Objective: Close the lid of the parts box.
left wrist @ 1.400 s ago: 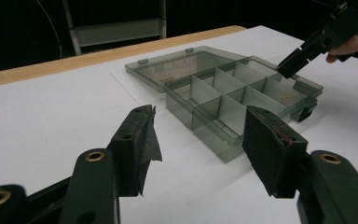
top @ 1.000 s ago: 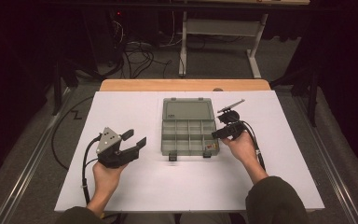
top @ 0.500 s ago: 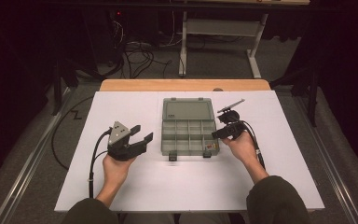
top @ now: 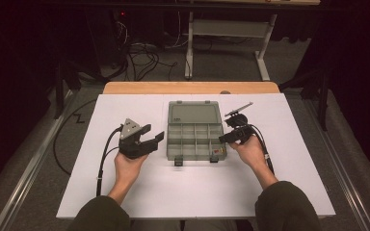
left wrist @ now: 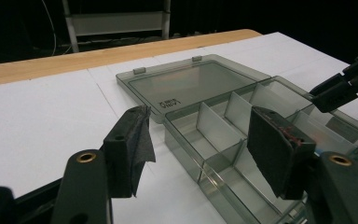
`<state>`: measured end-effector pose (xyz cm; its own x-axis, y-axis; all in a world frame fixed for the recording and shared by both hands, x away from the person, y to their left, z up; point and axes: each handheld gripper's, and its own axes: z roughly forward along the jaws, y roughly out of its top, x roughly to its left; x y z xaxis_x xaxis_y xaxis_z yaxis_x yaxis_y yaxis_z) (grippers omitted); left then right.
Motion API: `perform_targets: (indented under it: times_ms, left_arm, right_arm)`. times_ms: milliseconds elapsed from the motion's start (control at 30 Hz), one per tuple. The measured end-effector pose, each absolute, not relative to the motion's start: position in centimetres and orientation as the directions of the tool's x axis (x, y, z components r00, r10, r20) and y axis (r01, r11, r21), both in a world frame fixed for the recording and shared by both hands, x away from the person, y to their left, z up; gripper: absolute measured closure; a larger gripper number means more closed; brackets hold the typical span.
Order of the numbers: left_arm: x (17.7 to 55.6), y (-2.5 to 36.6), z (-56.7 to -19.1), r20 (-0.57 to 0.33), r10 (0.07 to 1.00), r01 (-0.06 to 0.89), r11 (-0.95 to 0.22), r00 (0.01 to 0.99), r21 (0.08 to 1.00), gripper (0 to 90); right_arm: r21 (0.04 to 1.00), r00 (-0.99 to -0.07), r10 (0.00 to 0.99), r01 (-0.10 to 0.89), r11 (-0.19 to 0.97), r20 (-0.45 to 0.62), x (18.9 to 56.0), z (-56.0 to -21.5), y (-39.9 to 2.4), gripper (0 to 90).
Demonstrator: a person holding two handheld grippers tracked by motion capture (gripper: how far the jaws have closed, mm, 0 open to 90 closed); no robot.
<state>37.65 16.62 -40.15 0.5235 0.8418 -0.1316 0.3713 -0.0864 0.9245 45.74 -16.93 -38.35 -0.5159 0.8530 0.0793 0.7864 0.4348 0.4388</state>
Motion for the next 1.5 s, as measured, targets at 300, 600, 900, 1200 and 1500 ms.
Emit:
perform_targets:
  times_ms: [300,600,900,1200,1500]
  left_arm:
    - [38.9,15.9,-39.9,-0.119,0.843,0.388,-0.111,0.524,0.915,39.0]
    - [39.9,15.3,-39.8,-0.127,0.842,0.395,-0.108,0.524,0.912,38.9]
    - [40.8,15.4,-40.3,-0.139,0.852,0.428,-0.106,0.504,0.898,39.5]
    - [41.4,14.9,-39.7,-0.124,0.854,0.422,-0.119,0.505,0.899,39.5]
    - [42.3,13.8,-39.4,-0.103,0.857,0.432,-0.149,0.505,0.889,40.5]
  right_arm:
    - [0.439,-0.516,0.853,0.786,0.435,0.079,45.7,-38.4,-16.9,69.2]
    - [0.441,-0.516,0.853,0.785,0.435,0.078,45.7,-38.4,-16.9,69.2]
    - [0.441,-0.514,0.854,0.786,0.433,0.078,45.7,-38.4,-16.9,69.2]
    - [0.442,-0.516,0.853,0.785,0.434,0.077,45.7,-38.4,-16.9,69.2]
    - [0.443,-0.515,0.854,0.785,0.433,0.078,45.7,-38.4,-16.9,69.2]
